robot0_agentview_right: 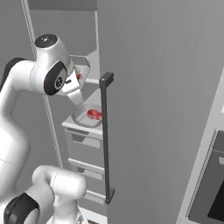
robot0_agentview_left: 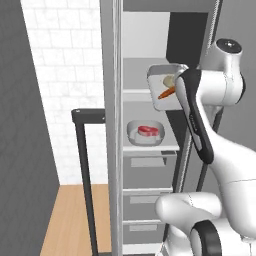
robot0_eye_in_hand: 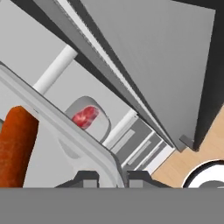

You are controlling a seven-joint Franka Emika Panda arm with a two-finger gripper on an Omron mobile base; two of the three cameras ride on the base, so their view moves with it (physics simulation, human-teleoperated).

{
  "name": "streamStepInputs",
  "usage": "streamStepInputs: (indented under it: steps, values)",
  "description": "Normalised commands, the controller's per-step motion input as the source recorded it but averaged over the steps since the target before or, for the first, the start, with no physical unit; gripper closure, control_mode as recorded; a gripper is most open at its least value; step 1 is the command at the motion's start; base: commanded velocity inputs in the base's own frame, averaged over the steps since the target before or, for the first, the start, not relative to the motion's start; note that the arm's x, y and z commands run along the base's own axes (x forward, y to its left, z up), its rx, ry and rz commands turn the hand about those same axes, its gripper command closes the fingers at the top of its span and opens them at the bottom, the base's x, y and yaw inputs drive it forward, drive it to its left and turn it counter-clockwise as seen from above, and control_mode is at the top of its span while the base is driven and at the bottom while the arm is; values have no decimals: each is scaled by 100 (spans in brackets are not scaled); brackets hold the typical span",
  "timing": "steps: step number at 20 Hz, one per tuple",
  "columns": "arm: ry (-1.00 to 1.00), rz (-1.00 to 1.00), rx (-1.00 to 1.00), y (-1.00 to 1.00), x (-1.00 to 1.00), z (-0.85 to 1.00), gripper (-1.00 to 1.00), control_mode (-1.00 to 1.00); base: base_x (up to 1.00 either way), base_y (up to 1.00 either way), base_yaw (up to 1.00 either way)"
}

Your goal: Take the meat container that has the steak and place it on the second highest rack of the freezer. Then take the vegetable container that has the carrot and garlic and place it on the highest rack of the freezer.

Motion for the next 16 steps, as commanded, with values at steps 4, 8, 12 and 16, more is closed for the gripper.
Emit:
streamStepInputs:
  steps: [4, 8, 12, 16]
  values:
    - [4, -1, 0, 0, 48, 10, 100, -100, 0, 0, 0]
    - [0, 0, 0, 0, 45, 2, 100, -100, 0, 0, 0]
    - [0, -1, 0, 0, 51, 0, 100, -100, 0, 0, 0]
    - [0, -2, 0, 0, 59, 4, 100, -100, 0, 0, 0]
